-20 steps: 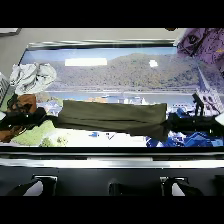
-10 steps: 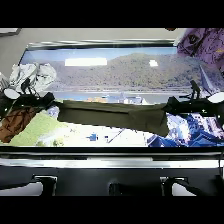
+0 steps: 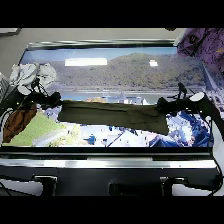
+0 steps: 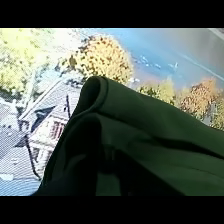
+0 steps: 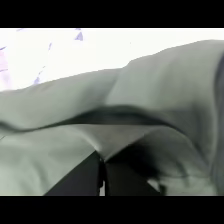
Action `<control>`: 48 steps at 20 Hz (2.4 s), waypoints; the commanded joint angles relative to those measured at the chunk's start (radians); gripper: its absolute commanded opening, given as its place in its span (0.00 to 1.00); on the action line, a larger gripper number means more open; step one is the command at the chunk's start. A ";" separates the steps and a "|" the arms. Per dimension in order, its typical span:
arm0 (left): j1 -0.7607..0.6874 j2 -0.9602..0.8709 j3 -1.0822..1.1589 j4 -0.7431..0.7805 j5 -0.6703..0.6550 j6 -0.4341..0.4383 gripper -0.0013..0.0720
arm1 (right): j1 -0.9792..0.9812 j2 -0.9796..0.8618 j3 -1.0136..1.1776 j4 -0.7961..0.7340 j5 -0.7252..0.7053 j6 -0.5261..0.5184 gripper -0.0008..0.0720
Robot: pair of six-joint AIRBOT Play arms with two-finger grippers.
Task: Fold the clothes and pants, and hang the long-sleeved shirts on hangers.
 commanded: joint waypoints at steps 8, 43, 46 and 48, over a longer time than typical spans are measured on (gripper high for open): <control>0.053 0.040 0.168 0.122 -0.143 -0.147 0.77 | -0.281 -0.021 0.230 -0.090 0.404 -0.010 0.73; -0.481 -0.128 0.169 -0.306 0.043 -0.159 0.04 | -0.202 0.099 0.367 -0.109 0.541 0.157 0.05; -0.655 -0.223 0.187 -0.539 0.205 -0.159 0.04 | -0.202 0.113 0.459 -0.136 0.610 0.193 0.05; -0.752 -0.294 0.248 -0.633 0.266 -0.159 0.04 | -0.202 0.117 0.520 -0.136 0.632 0.205 0.05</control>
